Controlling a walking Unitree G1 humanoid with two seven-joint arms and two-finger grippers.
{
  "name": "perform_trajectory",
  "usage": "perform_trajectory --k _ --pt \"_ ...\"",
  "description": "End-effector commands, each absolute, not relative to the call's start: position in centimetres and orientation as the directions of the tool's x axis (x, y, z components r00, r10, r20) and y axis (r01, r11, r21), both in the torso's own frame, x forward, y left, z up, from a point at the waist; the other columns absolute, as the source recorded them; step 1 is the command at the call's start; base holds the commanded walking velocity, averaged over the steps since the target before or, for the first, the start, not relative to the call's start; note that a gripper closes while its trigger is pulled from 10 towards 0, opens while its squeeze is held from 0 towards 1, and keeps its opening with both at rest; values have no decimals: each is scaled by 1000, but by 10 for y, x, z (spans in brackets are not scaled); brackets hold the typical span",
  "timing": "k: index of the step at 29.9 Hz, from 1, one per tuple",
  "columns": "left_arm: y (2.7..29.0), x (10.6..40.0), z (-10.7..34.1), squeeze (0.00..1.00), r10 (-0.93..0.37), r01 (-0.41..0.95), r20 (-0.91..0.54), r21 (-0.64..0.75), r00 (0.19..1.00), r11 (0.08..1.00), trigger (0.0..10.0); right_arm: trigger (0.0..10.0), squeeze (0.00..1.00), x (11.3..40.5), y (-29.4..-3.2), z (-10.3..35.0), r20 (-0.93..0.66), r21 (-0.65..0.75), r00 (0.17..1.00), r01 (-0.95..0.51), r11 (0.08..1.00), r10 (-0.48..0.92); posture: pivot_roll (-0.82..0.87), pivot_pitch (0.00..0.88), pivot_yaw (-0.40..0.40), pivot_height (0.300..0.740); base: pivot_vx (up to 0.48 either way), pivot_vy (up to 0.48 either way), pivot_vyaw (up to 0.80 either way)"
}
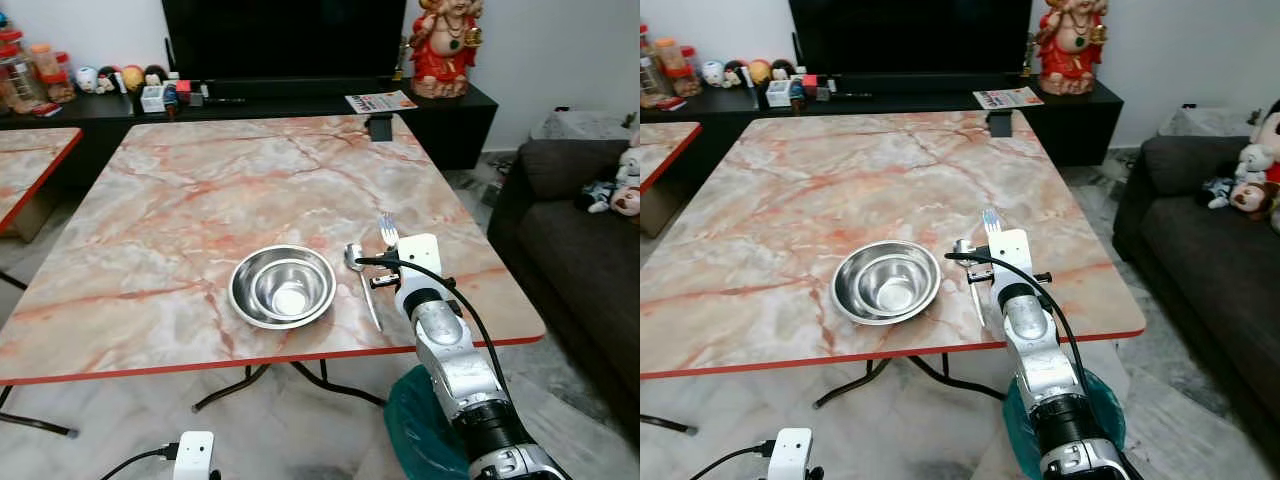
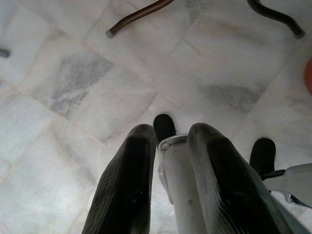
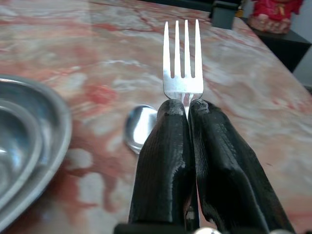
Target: Setting the table
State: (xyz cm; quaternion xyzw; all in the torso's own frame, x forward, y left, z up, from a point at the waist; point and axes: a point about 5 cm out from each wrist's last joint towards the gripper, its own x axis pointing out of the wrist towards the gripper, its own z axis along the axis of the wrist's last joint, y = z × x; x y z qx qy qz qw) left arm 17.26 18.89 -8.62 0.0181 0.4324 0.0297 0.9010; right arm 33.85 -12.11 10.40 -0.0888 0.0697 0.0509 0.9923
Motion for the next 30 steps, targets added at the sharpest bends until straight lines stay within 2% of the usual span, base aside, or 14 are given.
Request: perform_trajectory --k 1,18,30 --pt "191 174 -85 0 83 -41 -771 73 631 996 10000 10000 0 341 -119 114 -113 -159 989 -113 981 96 -28 0 -3 740 0 0 0" --pt "191 173 -85 0 90 -47 -769 78 633 996 10000 10000 0 340 -117 112 -121 -153 987 -122 981 104 -28 3 -4 740 0 -302 0" --pt "194 172 -85 0 97 -59 -771 77 630 995 10000 10000 0 339 -115 111 -125 -146 986 -124 981 106 -28 0 -3 740 0 0 0"
